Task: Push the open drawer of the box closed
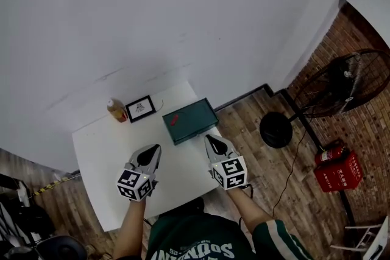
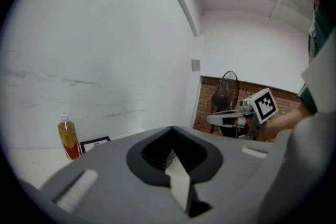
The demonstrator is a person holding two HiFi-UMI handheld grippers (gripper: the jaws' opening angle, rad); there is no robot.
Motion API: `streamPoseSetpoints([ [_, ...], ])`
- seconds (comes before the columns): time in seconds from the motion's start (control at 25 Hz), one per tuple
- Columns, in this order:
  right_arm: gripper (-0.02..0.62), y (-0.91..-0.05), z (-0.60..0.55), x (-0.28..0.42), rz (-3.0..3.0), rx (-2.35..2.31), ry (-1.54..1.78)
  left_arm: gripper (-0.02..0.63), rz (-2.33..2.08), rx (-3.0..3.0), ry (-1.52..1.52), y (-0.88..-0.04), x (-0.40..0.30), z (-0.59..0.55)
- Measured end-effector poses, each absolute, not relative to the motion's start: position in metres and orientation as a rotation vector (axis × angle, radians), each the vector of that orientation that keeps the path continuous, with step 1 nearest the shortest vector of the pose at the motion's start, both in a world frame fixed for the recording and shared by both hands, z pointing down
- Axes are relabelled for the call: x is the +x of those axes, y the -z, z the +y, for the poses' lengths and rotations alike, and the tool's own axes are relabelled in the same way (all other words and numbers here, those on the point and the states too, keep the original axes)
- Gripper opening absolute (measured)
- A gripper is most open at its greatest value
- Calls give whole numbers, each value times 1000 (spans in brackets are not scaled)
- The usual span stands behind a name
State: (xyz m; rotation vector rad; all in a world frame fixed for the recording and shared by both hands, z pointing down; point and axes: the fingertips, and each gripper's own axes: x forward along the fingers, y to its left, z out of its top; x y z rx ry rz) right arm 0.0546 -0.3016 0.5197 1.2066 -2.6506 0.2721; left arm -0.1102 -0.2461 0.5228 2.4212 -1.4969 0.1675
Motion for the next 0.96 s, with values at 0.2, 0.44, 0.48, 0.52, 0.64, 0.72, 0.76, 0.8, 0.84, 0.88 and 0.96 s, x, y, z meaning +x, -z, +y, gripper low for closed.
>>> streamPoseSetpoints([
  [0.2,2,-505,-296,58,-2681,1206,-258,52,-1509,2433,-158,-515,-104,-246],
  [0.44,2,-503,-288,69,-2692,1208,-259,52,-1522,2428,-141,-511,-99,-243],
  [0.48,2,-504,-287,71,-2691,1210,-260,52,-1523,2429,-142,-511,-98,-243],
  [0.52,2,-504,-286,73,-2690,1211,-264,52,-1523,2428,-143,-511,-98,-242],
  [0.64,2,-506,-283,77,-2691,1209,-283,52,-1525,2428,-144,-511,-96,-240],
  [0.72,1,-506,-282,79,-2694,1208,-287,52,-1522,2428,-144,-511,-94,-241],
  [0.76,2,-505,-282,79,-2694,1208,-286,52,-1519,2429,-144,-511,-93,-241],
  [0.8,2,-505,-283,80,-2694,1208,-284,52,-1516,2430,-145,-511,-91,-241],
  [0.84,2,-505,-283,81,-2694,1208,-286,51,-1514,2431,-145,-511,-90,-242],
  [0.88,1,-506,-283,82,-2694,1208,-289,52,-1511,2432,-147,-512,-88,-242],
  [0.96,2,-507,-283,84,-2694,1208,-297,52,-1505,2434,-150,-512,-86,-241],
])
